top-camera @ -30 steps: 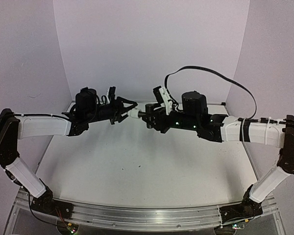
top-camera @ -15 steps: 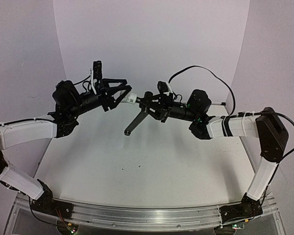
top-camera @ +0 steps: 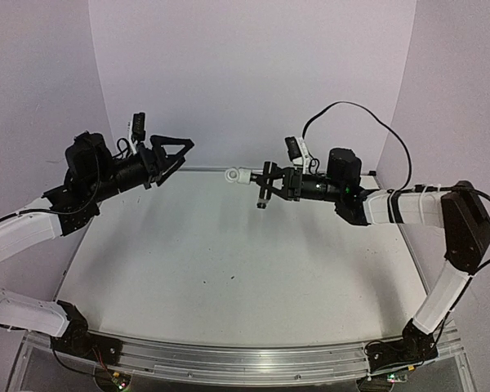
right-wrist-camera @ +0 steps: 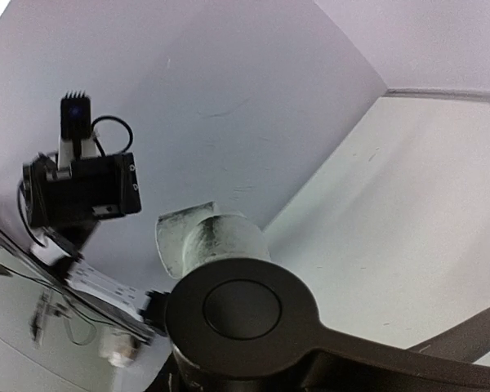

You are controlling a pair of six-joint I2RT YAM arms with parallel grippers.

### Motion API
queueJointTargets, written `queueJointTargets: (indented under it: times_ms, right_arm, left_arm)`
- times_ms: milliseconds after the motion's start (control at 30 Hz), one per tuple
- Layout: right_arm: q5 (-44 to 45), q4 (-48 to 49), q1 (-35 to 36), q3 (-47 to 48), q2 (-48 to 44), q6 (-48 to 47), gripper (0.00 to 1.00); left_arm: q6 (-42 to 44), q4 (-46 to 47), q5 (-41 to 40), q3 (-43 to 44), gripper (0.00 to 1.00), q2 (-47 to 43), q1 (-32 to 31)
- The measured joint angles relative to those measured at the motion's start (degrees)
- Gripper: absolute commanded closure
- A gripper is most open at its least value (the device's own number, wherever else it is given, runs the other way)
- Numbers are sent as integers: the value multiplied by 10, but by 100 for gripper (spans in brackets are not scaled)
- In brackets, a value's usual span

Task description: Install the water faucets

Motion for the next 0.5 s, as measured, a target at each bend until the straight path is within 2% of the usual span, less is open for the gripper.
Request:
queueJointTargets:
  times_ms: [100, 233, 333, 500]
  right_arm:
    - [24, -101, 4, 0, -30, -151, 100]
    - [50, -164, 6, 0, -52, -288, 100]
    - [53, -182, 10, 0, -56, -336, 100]
    - [55, -192, 26, 0, -61, -363, 100]
  left_arm:
    - [-114, -34, 28, 0, 10, 25, 18]
    - [-209, -60, 90, 13, 0, 93, 14]
    - [-237, -75, 118, 37, 0, 146, 2]
    - [-241, -84, 144, 87, 0, 190, -10]
